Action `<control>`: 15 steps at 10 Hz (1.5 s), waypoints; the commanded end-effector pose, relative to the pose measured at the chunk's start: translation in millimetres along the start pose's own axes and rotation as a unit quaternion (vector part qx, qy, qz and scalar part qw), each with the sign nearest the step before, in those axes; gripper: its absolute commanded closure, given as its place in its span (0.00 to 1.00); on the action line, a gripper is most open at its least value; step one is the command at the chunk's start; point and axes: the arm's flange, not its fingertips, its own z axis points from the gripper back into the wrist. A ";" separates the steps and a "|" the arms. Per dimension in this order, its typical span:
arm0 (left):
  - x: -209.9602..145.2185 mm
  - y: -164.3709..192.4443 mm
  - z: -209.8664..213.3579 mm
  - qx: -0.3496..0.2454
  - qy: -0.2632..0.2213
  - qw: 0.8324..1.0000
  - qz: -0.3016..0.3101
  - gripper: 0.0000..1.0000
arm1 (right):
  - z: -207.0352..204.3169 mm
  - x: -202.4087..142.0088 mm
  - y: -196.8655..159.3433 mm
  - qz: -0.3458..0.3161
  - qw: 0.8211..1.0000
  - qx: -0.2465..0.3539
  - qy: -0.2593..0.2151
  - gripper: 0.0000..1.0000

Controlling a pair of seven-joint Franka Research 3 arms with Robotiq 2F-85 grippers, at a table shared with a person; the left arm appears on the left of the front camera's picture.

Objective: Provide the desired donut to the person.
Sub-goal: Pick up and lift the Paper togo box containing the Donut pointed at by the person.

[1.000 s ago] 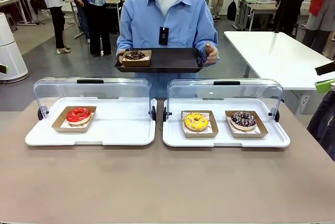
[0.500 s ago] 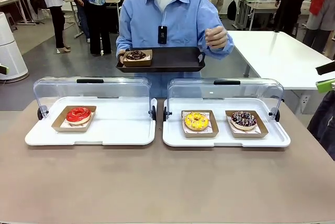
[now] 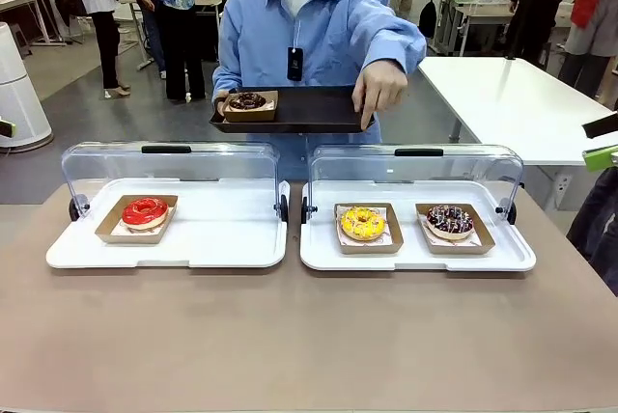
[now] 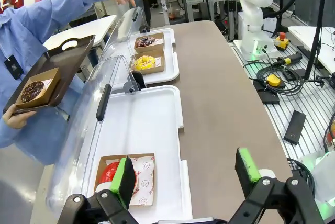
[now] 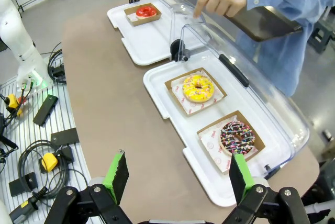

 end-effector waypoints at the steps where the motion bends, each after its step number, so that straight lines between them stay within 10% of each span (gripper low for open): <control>1: 1.0 0.2 3.1 0.000 -0.001 1.000 -0.001 0.00 | -2.3 0.2 -1.5 0.003 1.000 0.005 -0.013 0.00; 10: 1.0 0.2 3.1 0.000 -0.001 1.000 -0.001 0.00 | 0.0 0.0 0.0 0.000 1.000 0.000 0.000 0.00; 15: 1.0 0.2 3.1 0.000 -0.001 1.000 -0.001 0.00 | -87.9 77.8 9.5 0.106 0.974 0.030 0.198 0.00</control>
